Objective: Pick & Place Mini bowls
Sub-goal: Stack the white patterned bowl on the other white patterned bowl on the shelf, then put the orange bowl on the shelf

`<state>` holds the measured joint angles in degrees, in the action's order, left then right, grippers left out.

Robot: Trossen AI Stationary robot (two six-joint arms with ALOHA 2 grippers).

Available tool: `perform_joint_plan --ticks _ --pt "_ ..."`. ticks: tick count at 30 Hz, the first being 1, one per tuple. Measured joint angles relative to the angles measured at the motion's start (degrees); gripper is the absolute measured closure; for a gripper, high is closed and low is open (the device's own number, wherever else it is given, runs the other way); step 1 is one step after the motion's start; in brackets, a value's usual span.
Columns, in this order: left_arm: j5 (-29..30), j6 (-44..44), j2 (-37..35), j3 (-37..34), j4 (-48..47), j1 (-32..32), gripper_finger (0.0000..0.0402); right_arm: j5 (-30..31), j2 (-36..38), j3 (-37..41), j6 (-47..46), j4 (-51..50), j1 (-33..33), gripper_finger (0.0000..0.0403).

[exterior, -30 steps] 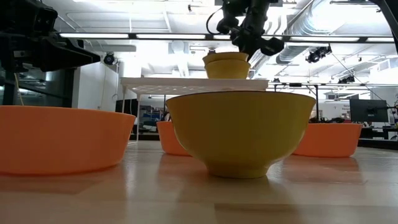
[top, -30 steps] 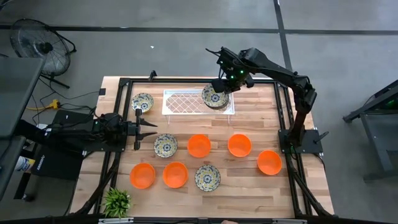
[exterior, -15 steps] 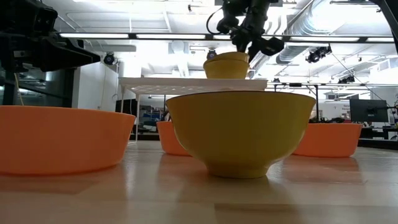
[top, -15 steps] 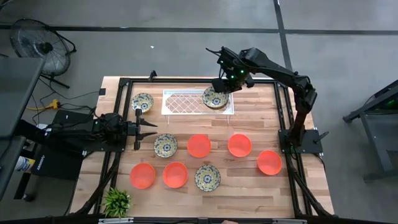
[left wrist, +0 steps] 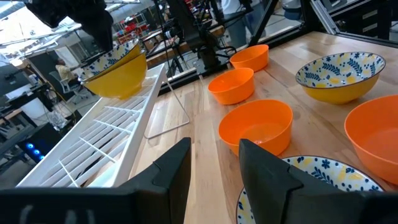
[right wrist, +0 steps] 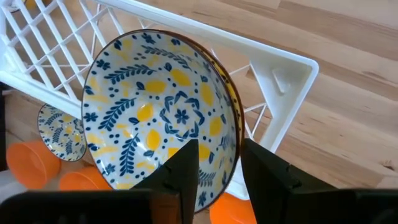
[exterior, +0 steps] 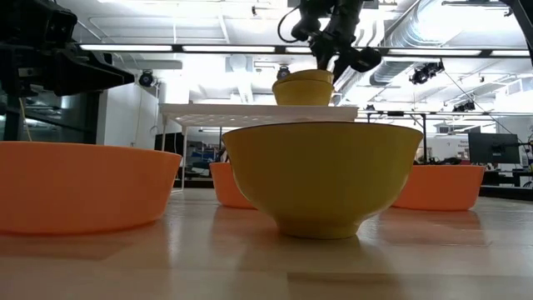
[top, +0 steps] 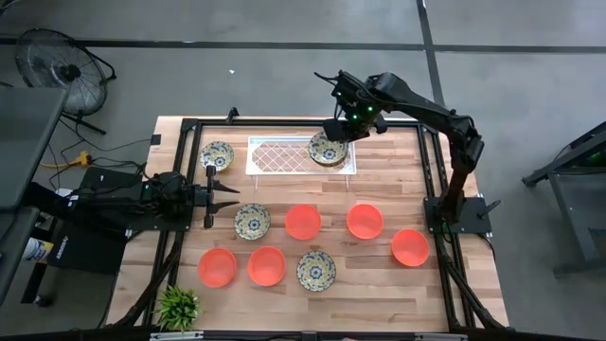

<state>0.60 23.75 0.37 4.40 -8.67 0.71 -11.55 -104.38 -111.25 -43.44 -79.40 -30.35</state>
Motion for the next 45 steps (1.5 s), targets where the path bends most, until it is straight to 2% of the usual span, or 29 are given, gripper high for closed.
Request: perform_joint_plan --ticks 8,20,25,32,41,45 --pt "0.0 0.0 0.0 0.0 0.0 0.0 0.0271 0.2 1.6 0.0 0.0 -0.2 0.7 0.0295" --pt "0.0 0.0 0.0 0.0 0.0 0.0 0.0271 5.7 5.4 0.0 0.5 -1.8 9.5 0.0295" --pt "0.0 0.0 0.0 0.0 0.0 0.0 0.0271 12.4 5.4 0.0 3.2 -1.7 12.8 0.0311" --pt "0.0 0.0 0.0 0.0 0.0 0.0 0.0271 20.6 5.4 0.0 4.7 0.4 16.7 0.0395" --pt "0.0 0.0 0.0 0.0 0.0 0.0 0.0271 37.3 7.4 0.4 1.6 2.1 22.8 0.0402" --pt "0.0 0.0 0.0 0.0 0.0 0.0 0.0271 41.4 12.7 9.7 1.8 12.1 23.7 0.0402"
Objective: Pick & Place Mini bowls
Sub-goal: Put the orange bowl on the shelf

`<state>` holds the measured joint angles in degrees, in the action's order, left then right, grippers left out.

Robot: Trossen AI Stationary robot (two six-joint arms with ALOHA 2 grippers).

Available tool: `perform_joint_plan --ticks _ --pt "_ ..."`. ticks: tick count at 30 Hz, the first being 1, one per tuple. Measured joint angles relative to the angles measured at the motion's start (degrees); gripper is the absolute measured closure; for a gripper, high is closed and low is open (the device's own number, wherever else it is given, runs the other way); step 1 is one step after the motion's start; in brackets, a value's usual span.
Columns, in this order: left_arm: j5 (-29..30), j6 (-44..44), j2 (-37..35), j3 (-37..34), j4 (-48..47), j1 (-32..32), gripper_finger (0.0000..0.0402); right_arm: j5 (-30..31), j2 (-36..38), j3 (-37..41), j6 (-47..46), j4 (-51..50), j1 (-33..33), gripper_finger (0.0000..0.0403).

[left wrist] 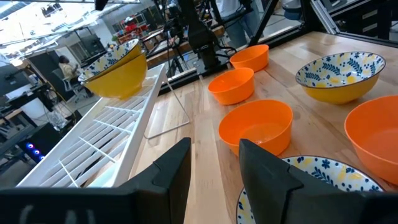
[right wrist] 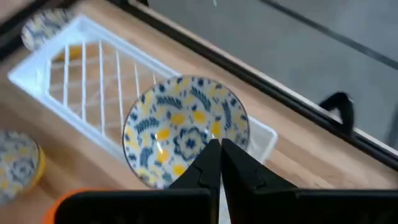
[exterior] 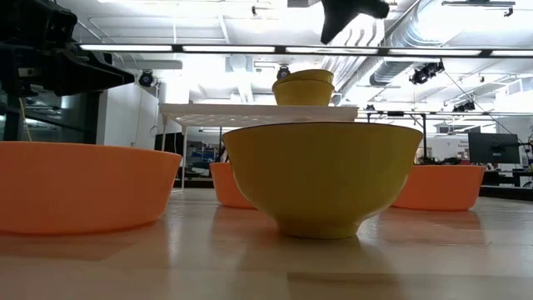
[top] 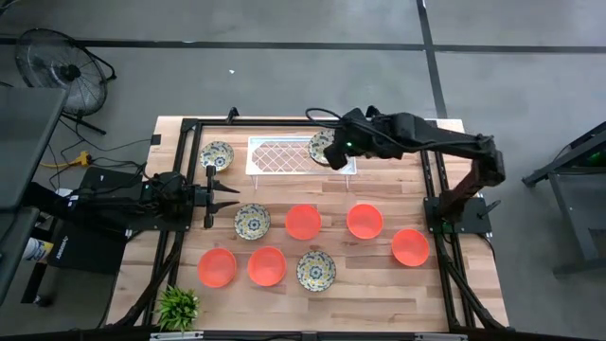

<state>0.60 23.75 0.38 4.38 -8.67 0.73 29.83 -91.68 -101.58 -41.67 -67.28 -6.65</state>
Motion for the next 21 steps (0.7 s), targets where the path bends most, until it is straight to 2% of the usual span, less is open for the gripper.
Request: perform_joint_plan --ticks 5,9,14,21 --pt "0.0 0.0 0.0 0.0 0.0 0.0 0.0271 5.1 7.2 16.1 1.0 19.7 2.0 0.0403" --pt "0.0 0.0 0.0 0.0 0.0 0.0 0.0271 11.3 10.4 23.5 3.5 30.6 4.0 0.0403" --pt "0.0 0.0 0.0 0.0 0.0 0.0 0.0271 16.4 12.6 27.6 3.3 34.9 5.5 0.0403" --pt "0.0 0.0 0.0 0.0 0.0 0.0 0.0271 13.0 12.8 30.2 6.2 38.2 4.7 0.0402"
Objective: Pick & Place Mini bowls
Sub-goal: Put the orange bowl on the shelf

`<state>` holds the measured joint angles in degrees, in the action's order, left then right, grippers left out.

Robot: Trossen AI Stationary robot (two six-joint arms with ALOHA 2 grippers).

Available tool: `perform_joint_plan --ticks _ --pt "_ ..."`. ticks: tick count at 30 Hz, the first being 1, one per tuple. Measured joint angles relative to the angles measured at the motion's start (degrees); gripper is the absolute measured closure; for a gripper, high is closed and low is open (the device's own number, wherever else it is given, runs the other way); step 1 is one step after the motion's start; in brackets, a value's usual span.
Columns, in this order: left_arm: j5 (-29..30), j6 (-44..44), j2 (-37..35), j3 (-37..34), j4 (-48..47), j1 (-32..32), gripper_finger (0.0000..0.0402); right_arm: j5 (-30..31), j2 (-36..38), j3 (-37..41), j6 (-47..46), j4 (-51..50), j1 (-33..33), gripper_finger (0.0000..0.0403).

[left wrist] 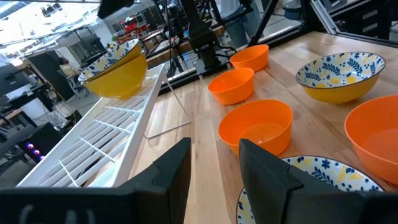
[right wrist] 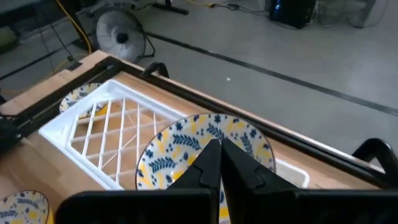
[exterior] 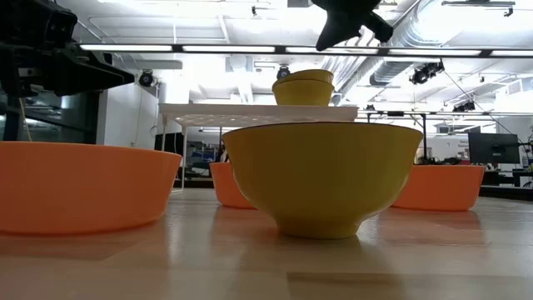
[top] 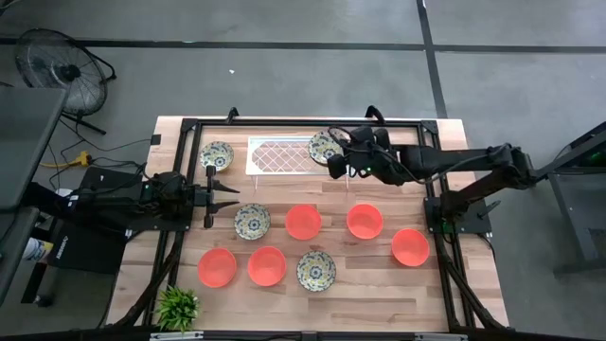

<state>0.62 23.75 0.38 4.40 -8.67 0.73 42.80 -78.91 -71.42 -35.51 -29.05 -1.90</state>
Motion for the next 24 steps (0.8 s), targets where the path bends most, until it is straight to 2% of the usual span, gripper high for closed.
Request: perform_joint_plan --ticks 4,12,24 --pt "0.0 0.0 0.0 0.0 0.0 0.0 0.0271 -0.3 0.1 1.2 2.9 4.1 -0.7 0.0402" --pt "0.0 0.0 0.0 0.0 0.0 0.0 0.0271 -3.7 0.3 3.8 4.0 5.3 -2.6 0.0402" --pt "0.0 0.0 0.0 0.0 0.0 0.0 0.0271 -3.6 0.3 4.9 -2.0 3.5 -3.0 0.0402"
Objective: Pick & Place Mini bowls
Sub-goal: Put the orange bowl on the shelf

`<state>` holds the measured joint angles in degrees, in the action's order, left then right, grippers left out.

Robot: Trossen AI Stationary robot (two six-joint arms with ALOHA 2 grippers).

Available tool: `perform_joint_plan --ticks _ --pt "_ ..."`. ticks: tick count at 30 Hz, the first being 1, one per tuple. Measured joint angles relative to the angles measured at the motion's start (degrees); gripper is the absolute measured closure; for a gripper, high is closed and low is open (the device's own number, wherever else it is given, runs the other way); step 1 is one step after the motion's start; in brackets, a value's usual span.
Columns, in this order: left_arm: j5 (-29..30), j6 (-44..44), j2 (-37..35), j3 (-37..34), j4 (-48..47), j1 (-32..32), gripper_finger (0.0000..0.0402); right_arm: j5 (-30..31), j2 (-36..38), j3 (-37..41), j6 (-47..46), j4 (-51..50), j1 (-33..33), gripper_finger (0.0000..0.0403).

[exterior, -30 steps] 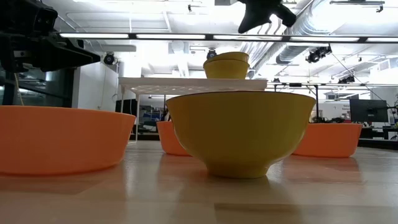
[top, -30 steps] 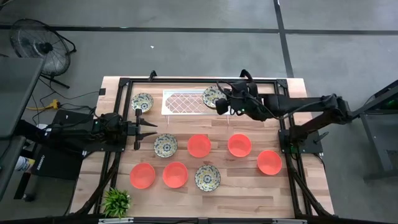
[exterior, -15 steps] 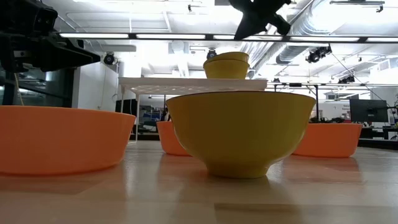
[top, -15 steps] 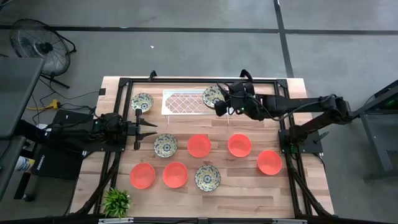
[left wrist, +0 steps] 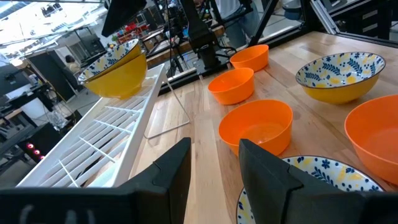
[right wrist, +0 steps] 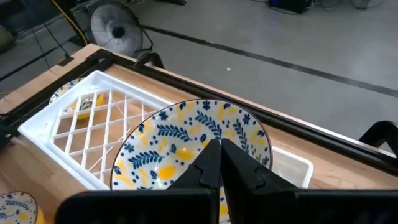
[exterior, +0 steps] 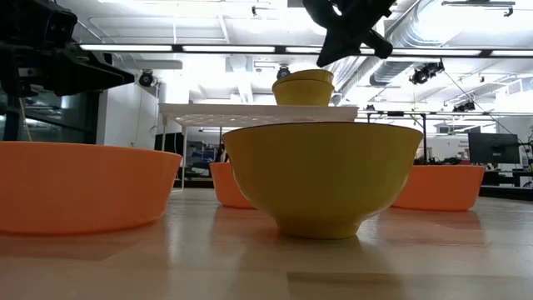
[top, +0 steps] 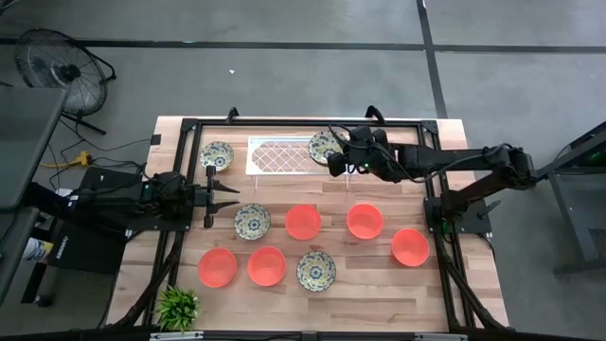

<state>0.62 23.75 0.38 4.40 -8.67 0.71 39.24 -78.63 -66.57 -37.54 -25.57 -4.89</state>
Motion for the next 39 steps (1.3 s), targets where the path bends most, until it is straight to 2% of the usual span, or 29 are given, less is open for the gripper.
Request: perform_joint_plan --ticks 7,13,17,26,30,39 --pt "0.0 0.0 0.0 0.0 0.0 0.0 0.0271 -0.2 0.0 0.0 1.5 -2.3 1.4 0.0403" --pt "0.0 0.0 0.0 0.0 0.0 0.0 0.0271 5.6 0.0 0.0 3.1 -2.5 4.6 0.0403" --pt "0.0 0.0 0.0 0.0 0.0 0.0 0.0271 6.9 0.0 0.0 2.8 -2.7 6.4 0.0403" --pt "0.0 0.0 0.0 0.0 0.0 0.0 0.0271 12.5 0.8 0.0 -7.0 -8.5 10.1 0.0403" --pt "0.0 0.0 0.0 0.0 0.0 0.0 0.0271 11.0 1.0 0.0 -14.8 -13.5 13.0 0.0403" --pt "0.0 0.0 0.0 0.0 0.0 0.0 0.0271 2.1 4.8 -0.1 -30.2 -26.1 19.7 0.0403"
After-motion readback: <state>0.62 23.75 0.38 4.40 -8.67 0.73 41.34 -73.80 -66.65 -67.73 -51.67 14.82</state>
